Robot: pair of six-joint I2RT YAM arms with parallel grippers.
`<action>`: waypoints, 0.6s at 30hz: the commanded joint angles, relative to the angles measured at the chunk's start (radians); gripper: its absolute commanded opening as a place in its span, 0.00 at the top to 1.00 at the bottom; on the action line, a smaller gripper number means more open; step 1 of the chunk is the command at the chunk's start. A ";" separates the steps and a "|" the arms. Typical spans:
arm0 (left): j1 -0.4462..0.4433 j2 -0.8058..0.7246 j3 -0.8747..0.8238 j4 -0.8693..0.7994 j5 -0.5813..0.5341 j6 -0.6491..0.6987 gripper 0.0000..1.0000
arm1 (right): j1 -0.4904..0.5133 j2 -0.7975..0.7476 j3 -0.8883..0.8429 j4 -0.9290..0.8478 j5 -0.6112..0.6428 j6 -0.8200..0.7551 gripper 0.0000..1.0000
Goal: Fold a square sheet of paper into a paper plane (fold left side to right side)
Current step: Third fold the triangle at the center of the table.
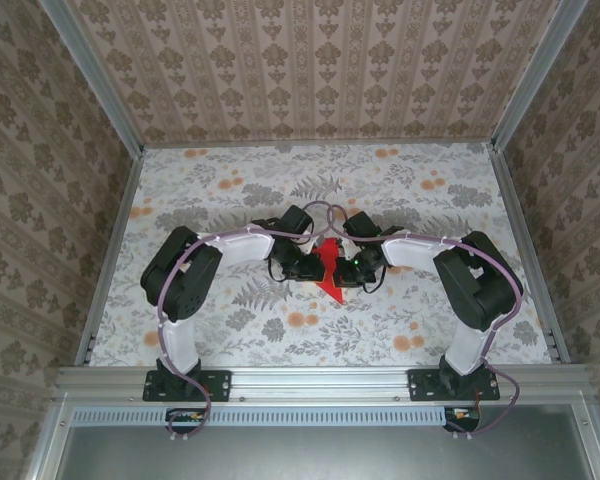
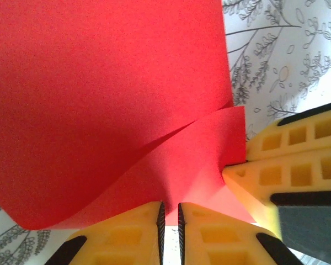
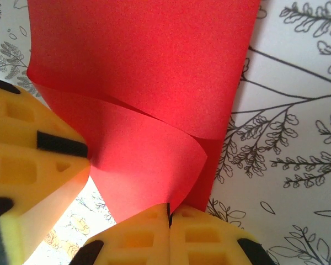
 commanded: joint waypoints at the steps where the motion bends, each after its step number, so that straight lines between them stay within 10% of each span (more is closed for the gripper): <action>1: -0.001 0.024 0.012 -0.008 -0.027 -0.006 0.83 | 0.017 0.045 -0.002 -0.057 0.048 -0.016 1.00; 10: -0.001 0.046 -0.016 -0.038 -0.073 -0.008 0.84 | 0.014 0.032 0.007 -0.051 0.043 -0.010 0.98; 18: -0.002 0.059 -0.026 -0.050 -0.083 -0.016 0.85 | -0.023 -0.108 -0.002 -0.065 0.081 0.003 0.77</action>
